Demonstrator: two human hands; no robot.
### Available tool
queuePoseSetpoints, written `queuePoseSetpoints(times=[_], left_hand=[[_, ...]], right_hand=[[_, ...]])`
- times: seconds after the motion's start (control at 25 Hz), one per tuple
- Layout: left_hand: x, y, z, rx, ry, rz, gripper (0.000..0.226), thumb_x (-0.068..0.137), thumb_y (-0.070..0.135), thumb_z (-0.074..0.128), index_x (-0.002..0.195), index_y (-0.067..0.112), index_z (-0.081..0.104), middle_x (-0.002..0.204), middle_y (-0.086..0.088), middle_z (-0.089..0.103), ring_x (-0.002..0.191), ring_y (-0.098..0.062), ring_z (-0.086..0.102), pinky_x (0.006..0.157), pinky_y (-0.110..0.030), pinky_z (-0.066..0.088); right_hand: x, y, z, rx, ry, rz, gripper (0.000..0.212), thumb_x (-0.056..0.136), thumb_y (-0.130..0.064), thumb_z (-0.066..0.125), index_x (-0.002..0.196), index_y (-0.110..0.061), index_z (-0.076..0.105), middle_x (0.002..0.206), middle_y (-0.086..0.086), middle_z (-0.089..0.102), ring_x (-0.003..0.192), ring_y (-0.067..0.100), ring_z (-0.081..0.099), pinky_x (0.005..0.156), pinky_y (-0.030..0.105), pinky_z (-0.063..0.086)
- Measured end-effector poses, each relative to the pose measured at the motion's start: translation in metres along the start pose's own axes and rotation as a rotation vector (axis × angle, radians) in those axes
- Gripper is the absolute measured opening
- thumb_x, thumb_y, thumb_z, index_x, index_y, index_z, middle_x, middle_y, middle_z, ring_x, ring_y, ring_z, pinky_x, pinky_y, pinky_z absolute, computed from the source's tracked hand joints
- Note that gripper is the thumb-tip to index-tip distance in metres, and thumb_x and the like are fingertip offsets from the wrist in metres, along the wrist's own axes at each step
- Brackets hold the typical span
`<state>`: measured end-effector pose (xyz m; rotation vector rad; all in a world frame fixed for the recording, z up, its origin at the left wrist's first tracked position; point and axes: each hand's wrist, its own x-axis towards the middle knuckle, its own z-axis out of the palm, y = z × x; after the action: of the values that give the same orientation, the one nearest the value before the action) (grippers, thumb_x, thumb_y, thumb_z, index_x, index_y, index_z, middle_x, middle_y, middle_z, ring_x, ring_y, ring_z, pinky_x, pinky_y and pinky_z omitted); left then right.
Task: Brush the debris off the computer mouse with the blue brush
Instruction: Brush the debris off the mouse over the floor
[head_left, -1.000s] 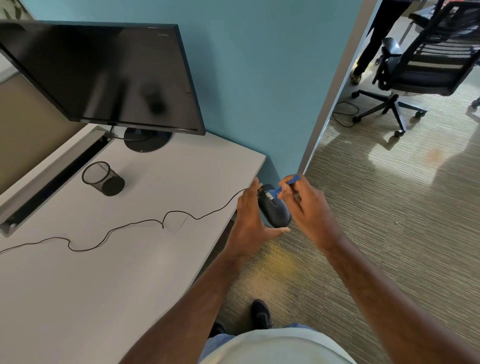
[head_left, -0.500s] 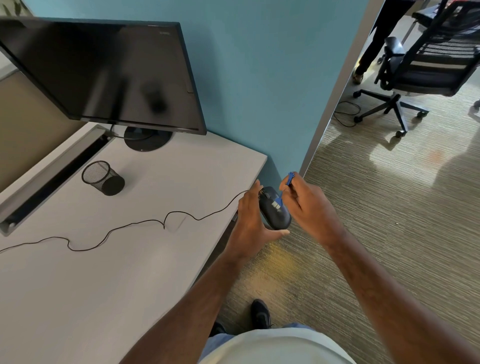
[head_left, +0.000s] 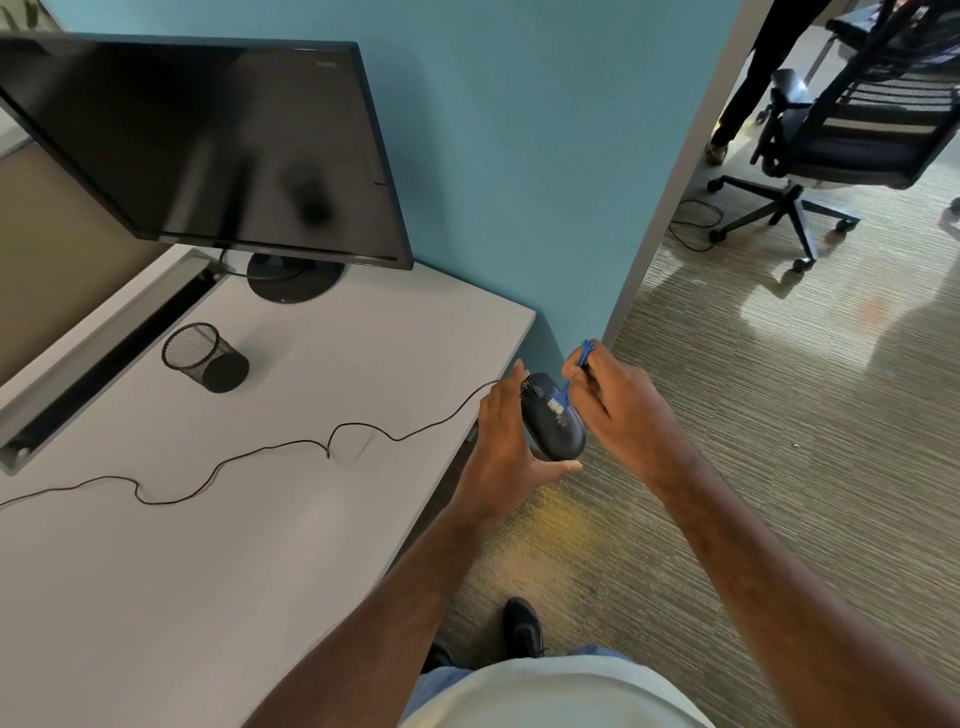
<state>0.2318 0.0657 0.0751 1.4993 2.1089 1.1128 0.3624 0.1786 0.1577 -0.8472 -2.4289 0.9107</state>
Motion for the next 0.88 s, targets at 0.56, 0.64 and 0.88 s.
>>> queuePoseSetpoints(times=[0.56,0.64,0.88], left_hand=[[0.003,0.009,-0.004,-0.048,-0.049,-0.047,0.136,0.056,0.047,0.097,0.158,0.008,0.016,0.156,-0.006,0.035,0.141,-0.018,0.033,0.115,-0.035,0.037],[0.005,0.009,-0.005,-0.043,-0.043,-0.044,0.136,0.056,0.046,0.097,0.158,0.007,0.015,0.156,-0.007,0.035,0.141,-0.02,0.034,0.115,-0.04,0.039],[0.005,0.009,-0.009,-0.053,-0.038,-0.067,0.136,0.056,0.046,0.097,0.158,0.012,0.014,0.156,-0.005,0.034,0.14,-0.018,0.034,0.113,-0.046,0.041]], right_hand=[[-0.004,-0.002,-0.005,-0.03,0.031,-0.067,0.016,0.106,-0.02,0.047,0.102,-0.008,0.056,0.062,-0.011,0.046,0.051,0.008,0.049,0.047,0.014,0.036],[-0.006,-0.002,-0.001,-0.047,0.009,-0.078,0.012,0.106,-0.017,0.049,0.102,-0.007,0.056,0.064,-0.013,0.046,0.05,0.006,0.049,0.049,0.012,0.038],[-0.007,-0.002,-0.008,-0.028,0.008,-0.066,0.009,0.105,-0.009,0.051,0.099,-0.004,0.056,0.062,-0.013,0.046,0.054,0.001,0.053,0.047,0.011,0.036]])
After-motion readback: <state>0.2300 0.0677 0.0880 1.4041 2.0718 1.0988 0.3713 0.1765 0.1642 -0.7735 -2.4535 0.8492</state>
